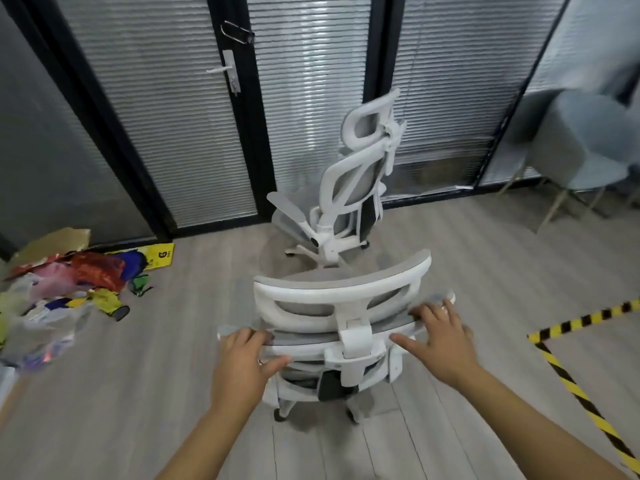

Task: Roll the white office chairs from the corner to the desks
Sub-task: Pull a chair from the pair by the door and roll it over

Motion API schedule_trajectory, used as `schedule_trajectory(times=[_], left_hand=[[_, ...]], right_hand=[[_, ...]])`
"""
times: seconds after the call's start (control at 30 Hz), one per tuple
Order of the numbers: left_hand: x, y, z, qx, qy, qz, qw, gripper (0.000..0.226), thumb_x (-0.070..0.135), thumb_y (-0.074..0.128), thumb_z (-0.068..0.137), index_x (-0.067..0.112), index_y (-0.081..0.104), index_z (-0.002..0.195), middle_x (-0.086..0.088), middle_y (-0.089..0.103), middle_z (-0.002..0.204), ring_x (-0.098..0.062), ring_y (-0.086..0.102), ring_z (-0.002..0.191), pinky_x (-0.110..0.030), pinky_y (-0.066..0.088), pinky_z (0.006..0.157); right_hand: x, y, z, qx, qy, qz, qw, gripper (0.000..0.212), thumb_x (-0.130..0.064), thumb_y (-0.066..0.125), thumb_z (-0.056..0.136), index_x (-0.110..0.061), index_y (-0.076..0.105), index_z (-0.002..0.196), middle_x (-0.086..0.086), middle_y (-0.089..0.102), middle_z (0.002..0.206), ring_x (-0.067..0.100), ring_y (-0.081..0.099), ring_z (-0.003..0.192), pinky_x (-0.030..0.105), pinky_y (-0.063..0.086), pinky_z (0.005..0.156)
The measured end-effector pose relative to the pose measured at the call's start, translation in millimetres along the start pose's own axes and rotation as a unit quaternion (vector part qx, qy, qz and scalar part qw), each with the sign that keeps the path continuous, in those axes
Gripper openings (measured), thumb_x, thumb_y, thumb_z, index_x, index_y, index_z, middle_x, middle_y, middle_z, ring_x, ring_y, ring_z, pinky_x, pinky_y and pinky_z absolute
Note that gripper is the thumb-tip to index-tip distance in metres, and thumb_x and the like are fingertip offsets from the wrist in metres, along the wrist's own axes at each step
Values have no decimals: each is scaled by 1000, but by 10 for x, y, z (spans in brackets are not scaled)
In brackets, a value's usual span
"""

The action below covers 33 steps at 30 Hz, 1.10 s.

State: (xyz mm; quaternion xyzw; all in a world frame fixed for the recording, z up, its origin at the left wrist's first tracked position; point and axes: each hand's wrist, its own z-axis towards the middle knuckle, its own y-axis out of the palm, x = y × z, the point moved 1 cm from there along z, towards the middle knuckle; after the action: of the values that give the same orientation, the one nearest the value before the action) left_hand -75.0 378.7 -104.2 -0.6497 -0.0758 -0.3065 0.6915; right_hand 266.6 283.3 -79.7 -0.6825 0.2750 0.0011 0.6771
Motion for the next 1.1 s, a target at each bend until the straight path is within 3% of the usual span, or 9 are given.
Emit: schedule_trajectory(times=[0.1, 0.23, 0.37, 0.57, 0.67, 0.83, 1.1], left_hand=[[138, 117, 23, 0, 75, -7, 997, 44, 58, 70, 70, 25, 68, 99, 12, 58, 96, -14, 47, 98, -29, 44, 71], [482, 328, 56, -25, 149, -35, 988, 45, 61, 65, 68, 24, 69, 94, 12, 58, 92, -10, 41, 95, -30, 44, 72], [1011, 588, 107, -87, 186, -42, 978, 47, 67, 62, 69, 32, 65, 100, 18, 54, 96, -6, 37, 98, -36, 48, 84], [2050, 1151, 151, -156, 266, -52, 950, 55, 73, 51, 69, 32, 63, 104, 16, 51, 96, -11, 42, 101, -43, 46, 93], [2663, 1488, 158, -174, 298, -63, 937, 45, 62, 66, 72, 30, 64, 103, 14, 53, 94, -16, 48, 101, -48, 46, 92], [3712, 2050, 113, -191, 345, -95, 914, 40, 53, 74, 72, 27, 67, 101, 13, 56, 92, -16, 50, 99, -40, 46, 86], [5258, 3009, 124, -247, 408, -94, 874, 71, 90, 39, 64, 35, 64, 101, 20, 51, 95, -7, 43, 98, -34, 46, 81]], right_hand=[[181, -18, -425, 29, 64, -4, 998, 80, -92, 27, 66, -39, 48, 122, -15, 41, 142, 22, 10, 149, 55, 29, 107], [495, -95, -926, 43, 159, -13, 986, 77, -86, 30, 74, -39, 43, 134, -13, 34, 151, 21, 5, 150, 59, 25, 110], [822, -221, -1345, 55, 226, -22, 972, 77, -82, 32, 79, -36, 37, 140, -12, 29, 155, 26, 9, 149, 56, 23, 113], [1353, -493, -1858, 63, 271, 7, 960, 74, -75, 39, 82, -41, 28, 147, -11, 16, 162, 23, 6, 150, 52, 16, 118], [1663, -669, -1985, 88, 277, 44, 956, 79, -81, 32, 73, -46, 29, 144, -15, 19, 160, 21, 7, 150, 52, 17, 117], [2484, -1031, -1929, 107, 321, 81, 938, 79, -75, 44, 80, -41, 27, 149, -11, 17, 162, 19, 0, 151, 51, 11, 119], [3792, -1477, -2103, 188, 394, 72, 897, 72, -79, 44, 80, -46, 35, 143, -19, 24, 157, 17, -4, 151, 52, 4, 119]])
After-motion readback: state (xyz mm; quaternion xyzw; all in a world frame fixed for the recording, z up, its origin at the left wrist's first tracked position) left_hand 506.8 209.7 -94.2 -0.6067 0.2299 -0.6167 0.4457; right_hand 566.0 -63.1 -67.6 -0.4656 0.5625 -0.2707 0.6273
